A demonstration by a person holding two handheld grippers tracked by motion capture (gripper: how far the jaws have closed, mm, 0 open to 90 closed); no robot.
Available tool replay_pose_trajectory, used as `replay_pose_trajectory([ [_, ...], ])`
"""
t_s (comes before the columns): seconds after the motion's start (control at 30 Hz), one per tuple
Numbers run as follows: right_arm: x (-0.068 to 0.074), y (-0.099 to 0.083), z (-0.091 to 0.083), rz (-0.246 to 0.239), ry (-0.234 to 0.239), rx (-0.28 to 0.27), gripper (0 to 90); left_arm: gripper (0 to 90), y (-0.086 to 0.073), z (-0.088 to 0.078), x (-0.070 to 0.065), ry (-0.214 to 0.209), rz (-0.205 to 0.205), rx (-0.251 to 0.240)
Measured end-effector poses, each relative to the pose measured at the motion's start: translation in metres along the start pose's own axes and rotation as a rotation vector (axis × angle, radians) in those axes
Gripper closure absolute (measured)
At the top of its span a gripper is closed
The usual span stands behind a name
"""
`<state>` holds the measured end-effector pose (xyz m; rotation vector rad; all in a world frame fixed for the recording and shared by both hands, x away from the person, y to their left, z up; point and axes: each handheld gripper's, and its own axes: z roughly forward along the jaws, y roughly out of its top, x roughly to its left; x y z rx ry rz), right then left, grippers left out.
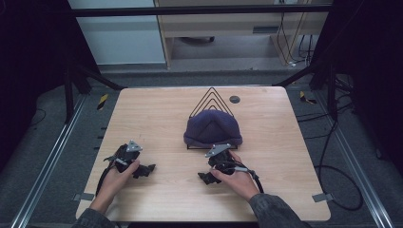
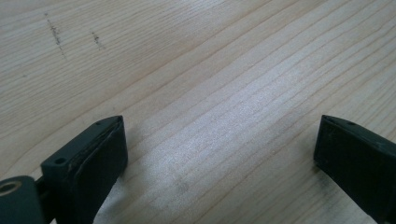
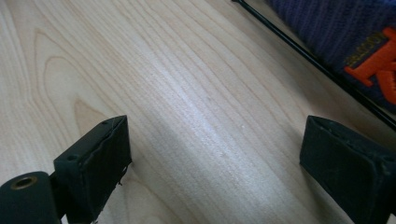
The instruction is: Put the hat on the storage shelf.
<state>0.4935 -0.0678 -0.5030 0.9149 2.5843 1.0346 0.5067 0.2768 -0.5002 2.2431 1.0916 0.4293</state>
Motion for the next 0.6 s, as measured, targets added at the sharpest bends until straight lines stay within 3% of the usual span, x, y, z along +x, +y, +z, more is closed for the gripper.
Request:
replay_pose_trajectory([
  [0.17,0.005,-0.004,0.003,-0.019,-0.031,-0.019,4.3,0.0,-0.006,0.002,0.003,-0.006,-0.002,-0.056],
  [0.23,0.007,-0.007,0.005,-0.013,-0.044,-0.054,2.8,0.0,-0.007,0.002,0.003,-0.007,-0.001,-0.069],
  [0.6,0.012,-0.011,0.003,0.014,-0.073,-0.066,3.0,0.0,-0.010,0.002,0.004,-0.012,0.006,-0.090],
])
